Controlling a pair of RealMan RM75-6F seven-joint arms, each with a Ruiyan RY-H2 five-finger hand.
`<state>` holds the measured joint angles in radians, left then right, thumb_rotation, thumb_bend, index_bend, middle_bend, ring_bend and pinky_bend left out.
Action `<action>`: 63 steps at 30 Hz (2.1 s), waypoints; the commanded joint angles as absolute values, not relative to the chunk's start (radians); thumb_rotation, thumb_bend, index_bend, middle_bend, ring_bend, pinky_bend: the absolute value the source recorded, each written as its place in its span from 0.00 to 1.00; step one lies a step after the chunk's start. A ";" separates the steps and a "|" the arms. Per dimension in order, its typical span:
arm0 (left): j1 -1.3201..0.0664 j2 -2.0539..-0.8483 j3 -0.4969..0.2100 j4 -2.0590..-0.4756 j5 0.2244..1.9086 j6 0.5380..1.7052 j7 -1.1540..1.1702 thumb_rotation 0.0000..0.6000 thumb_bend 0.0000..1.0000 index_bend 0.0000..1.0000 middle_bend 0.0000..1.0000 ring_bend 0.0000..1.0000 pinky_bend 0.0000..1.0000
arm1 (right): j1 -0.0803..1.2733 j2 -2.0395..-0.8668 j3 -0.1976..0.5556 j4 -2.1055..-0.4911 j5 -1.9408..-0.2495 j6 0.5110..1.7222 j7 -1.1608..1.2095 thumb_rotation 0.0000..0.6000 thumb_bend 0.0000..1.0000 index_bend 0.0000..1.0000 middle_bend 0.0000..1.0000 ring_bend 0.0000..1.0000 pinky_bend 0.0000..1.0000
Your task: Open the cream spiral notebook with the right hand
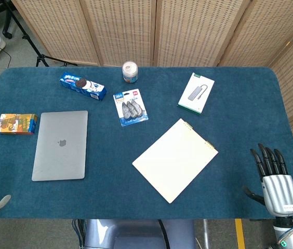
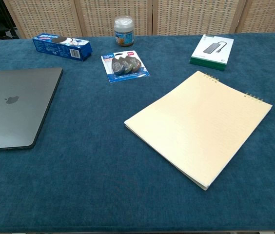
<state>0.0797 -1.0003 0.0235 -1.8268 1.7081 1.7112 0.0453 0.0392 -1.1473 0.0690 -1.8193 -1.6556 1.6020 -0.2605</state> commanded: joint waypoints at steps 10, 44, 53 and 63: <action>0.079 -0.998 0.023 -1.826 1.704 1.707 0.037 1.00 0.00 0.00 0.00 0.00 0.00 | 0.043 -1.145 0.065 -1.821 -1.656 1.592 -0.258 1.00 0.00 0.00 0.00 0.00 0.00; 0.072 -0.987 0.008 -1.840 1.666 1.690 0.023 1.00 0.00 0.00 0.00 0.00 0.00 | 0.382 -1.351 -0.049 -1.563 -1.939 1.175 -0.183 1.00 0.05 0.38 0.00 0.00 0.00; 0.072 -0.983 0.006 -1.840 1.661 1.692 0.013 1.00 0.00 0.00 0.00 0.00 0.00 | 0.423 -1.422 -0.048 -1.526 -1.928 1.121 -0.283 1.00 0.05 0.38 0.00 0.00 0.00; 0.071 -0.979 0.002 -1.842 1.651 1.689 0.006 1.00 0.00 0.00 0.00 0.00 0.00 | 0.455 -1.504 -0.050 -1.448 -1.913 1.113 -0.307 1.00 0.07 0.38 0.00 0.00 0.00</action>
<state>0.0710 -0.9795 0.0021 -1.8418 1.6514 1.6893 0.0060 0.4531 -1.5013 -0.0507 -1.4501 -1.9151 1.1123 -0.3054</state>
